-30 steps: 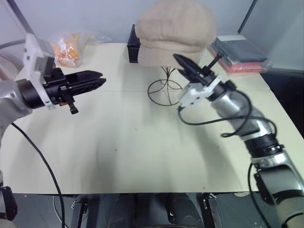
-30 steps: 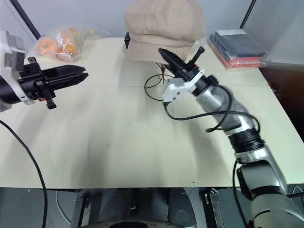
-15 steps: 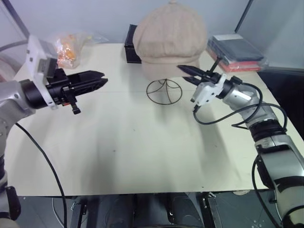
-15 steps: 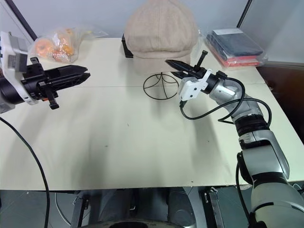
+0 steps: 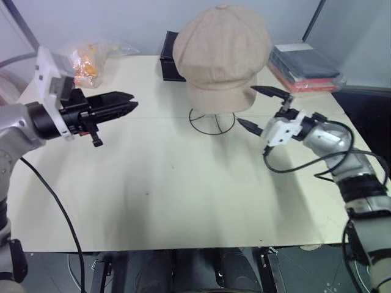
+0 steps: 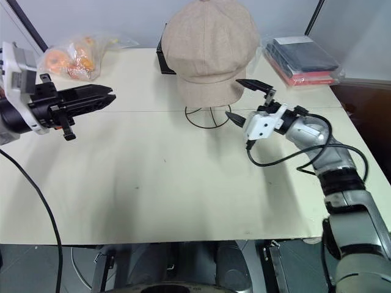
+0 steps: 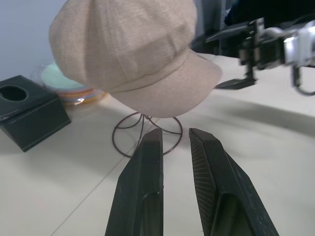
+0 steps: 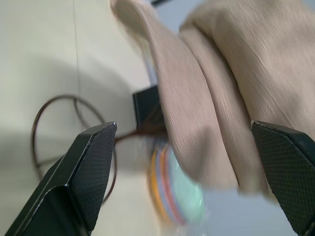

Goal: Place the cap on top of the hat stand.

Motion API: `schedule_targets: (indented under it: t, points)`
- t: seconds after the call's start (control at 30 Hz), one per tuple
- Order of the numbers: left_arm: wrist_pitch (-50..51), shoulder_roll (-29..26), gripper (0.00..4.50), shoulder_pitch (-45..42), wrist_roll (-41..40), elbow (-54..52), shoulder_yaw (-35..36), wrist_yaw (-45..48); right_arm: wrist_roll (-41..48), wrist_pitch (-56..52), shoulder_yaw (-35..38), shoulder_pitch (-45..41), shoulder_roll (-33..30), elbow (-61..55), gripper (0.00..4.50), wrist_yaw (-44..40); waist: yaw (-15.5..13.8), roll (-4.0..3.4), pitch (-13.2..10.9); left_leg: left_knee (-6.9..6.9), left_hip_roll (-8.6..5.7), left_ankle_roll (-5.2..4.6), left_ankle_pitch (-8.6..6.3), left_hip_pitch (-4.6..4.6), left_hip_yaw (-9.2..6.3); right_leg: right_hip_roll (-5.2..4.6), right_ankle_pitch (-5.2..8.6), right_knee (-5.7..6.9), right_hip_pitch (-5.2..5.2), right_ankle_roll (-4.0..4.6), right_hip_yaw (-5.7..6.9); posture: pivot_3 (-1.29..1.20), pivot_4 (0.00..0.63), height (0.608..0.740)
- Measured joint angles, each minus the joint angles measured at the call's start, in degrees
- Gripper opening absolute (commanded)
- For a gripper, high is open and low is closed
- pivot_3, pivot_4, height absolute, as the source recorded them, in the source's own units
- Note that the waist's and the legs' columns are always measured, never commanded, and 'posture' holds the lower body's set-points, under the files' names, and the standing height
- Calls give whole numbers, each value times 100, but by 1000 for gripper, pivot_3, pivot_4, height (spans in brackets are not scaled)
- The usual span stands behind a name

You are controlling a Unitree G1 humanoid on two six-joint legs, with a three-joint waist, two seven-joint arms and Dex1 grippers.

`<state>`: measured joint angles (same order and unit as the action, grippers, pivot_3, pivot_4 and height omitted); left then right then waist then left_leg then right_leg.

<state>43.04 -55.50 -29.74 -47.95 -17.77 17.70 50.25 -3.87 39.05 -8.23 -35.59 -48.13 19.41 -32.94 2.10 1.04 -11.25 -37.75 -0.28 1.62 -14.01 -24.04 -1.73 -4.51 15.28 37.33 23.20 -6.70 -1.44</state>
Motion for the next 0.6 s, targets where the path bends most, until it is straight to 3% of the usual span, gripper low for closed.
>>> schedule_targets:
  t: [0.2, 0.3, 0.43, 0.6]
  points:
    - [-171, -7, 870, 21, 160, 167, -51, 208, 2997, -3671, 772, 690, -1263, -1994, 4419, -1922, -5, -7, -4, 1, 11, -4, -2, 6, -2, -4, 0, 0, -5, 0, -1, 0, 150, 740]
    - [-189, -53, 870, 37, 142, 307, 52, 286, 4250, -5349, 1256, 631, -1853, -2249, 4419, -2752, 0, -7, -4, 1, 14, -5, -3, 8, -2, -4, 0, -3, -5, 1, -1, 0, 150, 740]
    - [-109, -234, 870, 57, 69, 528, 449, 388, 4977, -6921, 1561, -17, -2309, -1801, 4419, -3455, 14, -8, -5, 8, 14, -6, -4, 11, 3, -5, 5, -9, -2, 9, -1, 0, 150, 740]
    - [-84, -306, 870, 47, 40, 611, 599, 455, 5123, -7799, 1627, -465, -2375, -1369, 4419, -3898, 3, -7, -4, 15, 12, -6, -4, 10, 16, -7, 3, -18, -1, 6, -1, 0, 150, 740]
